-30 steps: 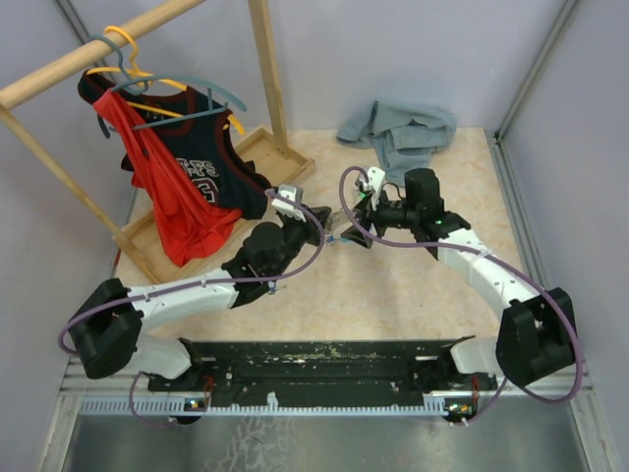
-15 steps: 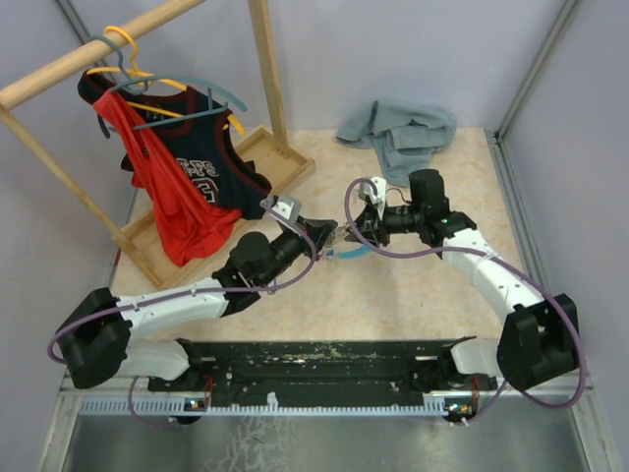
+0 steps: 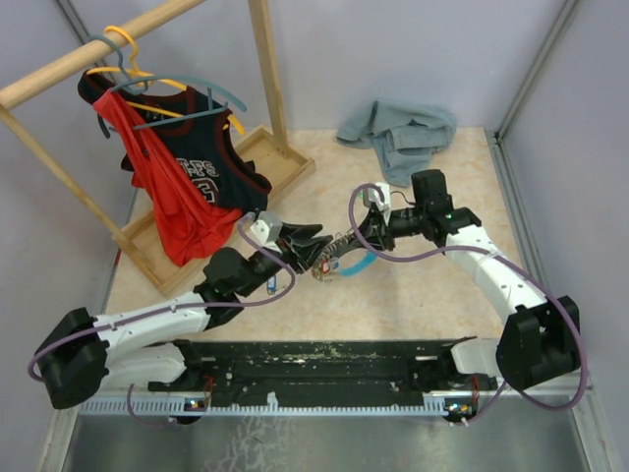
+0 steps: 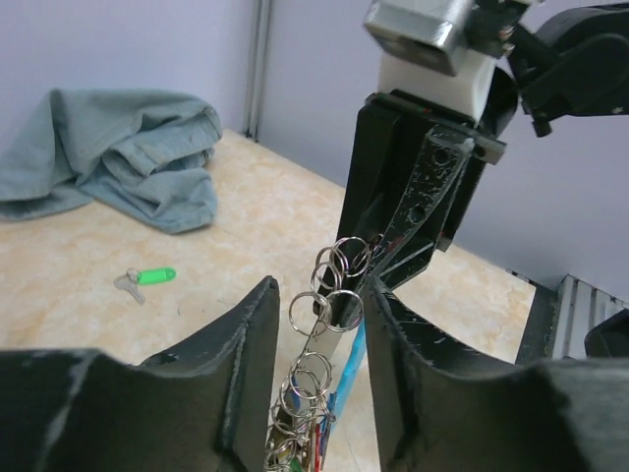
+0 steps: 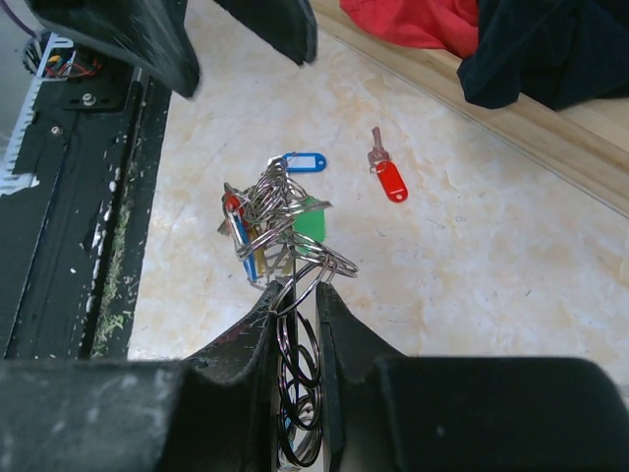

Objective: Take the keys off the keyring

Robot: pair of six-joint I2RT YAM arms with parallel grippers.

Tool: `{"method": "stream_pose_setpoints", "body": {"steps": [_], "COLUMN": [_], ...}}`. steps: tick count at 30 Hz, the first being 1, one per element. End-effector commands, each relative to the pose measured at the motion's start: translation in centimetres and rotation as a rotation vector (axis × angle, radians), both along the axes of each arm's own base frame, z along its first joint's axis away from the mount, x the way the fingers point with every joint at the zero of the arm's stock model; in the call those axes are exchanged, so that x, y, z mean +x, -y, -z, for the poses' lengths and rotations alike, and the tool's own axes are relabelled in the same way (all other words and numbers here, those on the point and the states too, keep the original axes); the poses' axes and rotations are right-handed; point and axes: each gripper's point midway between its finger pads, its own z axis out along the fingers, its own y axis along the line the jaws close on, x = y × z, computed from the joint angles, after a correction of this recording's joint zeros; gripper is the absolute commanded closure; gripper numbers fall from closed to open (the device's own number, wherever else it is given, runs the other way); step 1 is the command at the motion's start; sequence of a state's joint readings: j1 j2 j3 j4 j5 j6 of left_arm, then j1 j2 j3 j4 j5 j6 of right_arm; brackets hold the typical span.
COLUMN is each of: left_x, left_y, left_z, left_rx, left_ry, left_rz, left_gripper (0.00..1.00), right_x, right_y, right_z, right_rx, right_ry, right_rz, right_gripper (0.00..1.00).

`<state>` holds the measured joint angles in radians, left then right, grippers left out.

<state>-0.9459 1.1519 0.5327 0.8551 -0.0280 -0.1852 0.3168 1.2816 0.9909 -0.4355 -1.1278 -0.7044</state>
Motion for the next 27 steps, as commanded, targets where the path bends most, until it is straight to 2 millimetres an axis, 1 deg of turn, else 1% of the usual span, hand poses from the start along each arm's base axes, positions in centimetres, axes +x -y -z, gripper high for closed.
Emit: {"method": "stream_pose_setpoints", "body": {"steps": [1, 4, 6, 8, 10, 12, 14, 17, 19, 23, 27], "left_x": [-2.1, -3.3, -3.9, -4.4, -4.3, -3.9, -3.2, -2.4, -2.0, -2.2, -3.6], "left_y": [-1.0, -1.5, -1.5, -1.4, -1.4, -1.4, -1.6, -2.0, -2.3, -3.0, -3.2], "left_z": [-1.8, -0.9, 0.6, 1.5, 2.1, 2.4, 2.4, 2.5, 2.4, 1.6, 1.8], "left_rx": [-0.002, 0.054, 0.113, 0.14, 0.144, 0.144, 0.137, 0.123, 0.113, 0.069, 0.032], "left_ry": [0.144, 0.172, 0.151, 0.123, 0.074, 0.038, 0.01, -0.035, -0.049, -0.102, -0.201], "left_rz": [0.074, 0.133, 0.194, 0.25, 0.276, 0.292, 0.297, 0.298, 0.286, 0.253, 0.294], "left_gripper": [0.51, 0.45, 0.4, 0.32, 0.22, 0.18, 0.19, 0.23, 0.28, 0.4, 0.44], "right_x": [-0.9, -1.4, -2.0, -2.2, -2.5, -2.5, -2.4, -2.3, -1.9, -0.7, 0.5], "right_y": [-0.3, -0.3, -0.2, -0.1, 0.0, 0.0, 0.0, 0.0, 0.0, -0.1, -0.1], "right_z": [-4.2, -4.4, -4.3, -4.3, -4.1, -4.1, -4.0, -3.9, -3.8, -3.9, -4.0], "right_rx": [0.082, 0.084, 0.082, 0.08, 0.077, 0.074, 0.071, 0.067, 0.058, 0.044, 0.035], "right_ry": [0.12, 0.132, 0.139, 0.149, 0.162, 0.165, 0.163, 0.156, 0.134, 0.105, 0.084], "right_rz": [-0.085, -0.114, -0.138, -0.152, -0.164, -0.166, -0.164, -0.16, -0.136, -0.074, -0.01], "right_gripper": [0.98, 0.98, 0.98, 0.98, 0.98, 0.98, 0.98, 0.98, 0.99, 0.99, 0.99]}}
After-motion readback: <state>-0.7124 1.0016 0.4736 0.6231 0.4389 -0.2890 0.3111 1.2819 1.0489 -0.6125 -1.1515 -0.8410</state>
